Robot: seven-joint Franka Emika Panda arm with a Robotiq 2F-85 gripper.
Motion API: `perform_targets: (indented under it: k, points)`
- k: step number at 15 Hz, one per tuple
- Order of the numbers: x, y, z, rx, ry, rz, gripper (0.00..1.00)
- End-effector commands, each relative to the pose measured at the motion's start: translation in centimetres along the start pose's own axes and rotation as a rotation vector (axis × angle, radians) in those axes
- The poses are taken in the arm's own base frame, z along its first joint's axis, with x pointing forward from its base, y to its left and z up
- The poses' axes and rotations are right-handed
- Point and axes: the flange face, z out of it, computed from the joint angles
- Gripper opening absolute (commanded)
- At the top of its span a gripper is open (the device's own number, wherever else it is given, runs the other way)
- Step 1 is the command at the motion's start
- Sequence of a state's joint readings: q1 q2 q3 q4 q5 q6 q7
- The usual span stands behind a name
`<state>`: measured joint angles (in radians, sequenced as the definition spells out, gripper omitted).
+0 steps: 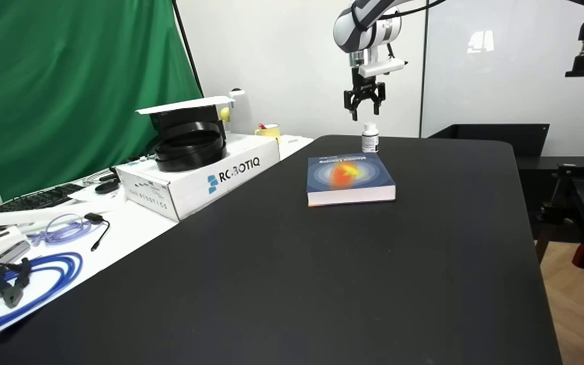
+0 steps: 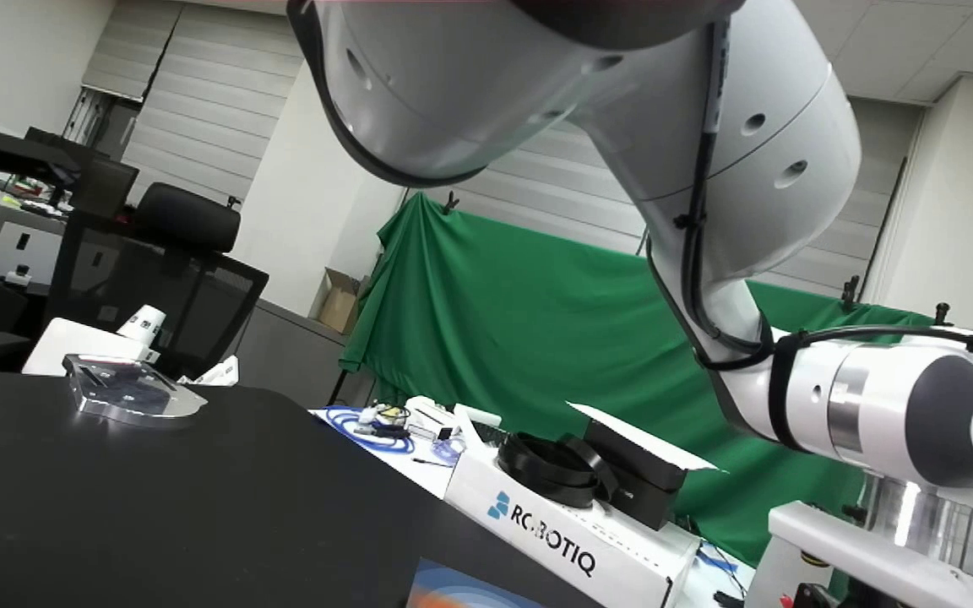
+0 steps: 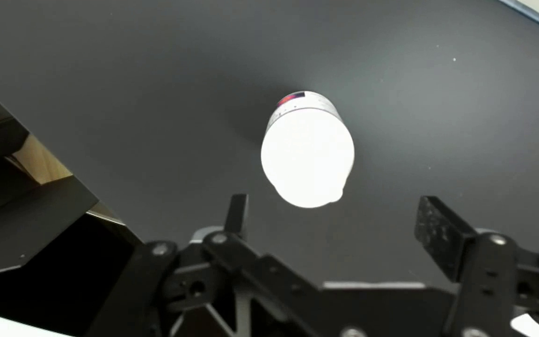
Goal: Put the bottle on the table
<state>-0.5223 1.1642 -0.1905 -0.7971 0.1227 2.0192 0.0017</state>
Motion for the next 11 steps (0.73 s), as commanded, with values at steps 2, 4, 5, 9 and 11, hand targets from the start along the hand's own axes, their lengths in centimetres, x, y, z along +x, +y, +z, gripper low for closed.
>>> perform_targets:
  k: [2,4,5,9,11]
  points:
    - [0.7,0.3,-5.9,0.010,0.042,0.034,1.00]
    - [0.8,0.5,-7.7,0.008,0.061,0.037,1.00]
    - [0.8,0.6,-8.5,0.005,0.069,0.035,1.00]
    - [1.1,0.5,-8.6,0.000,0.086,0.005,1.00]
    - [0.9,0.4,-8.5,-0.004,0.080,0.004,1.00]
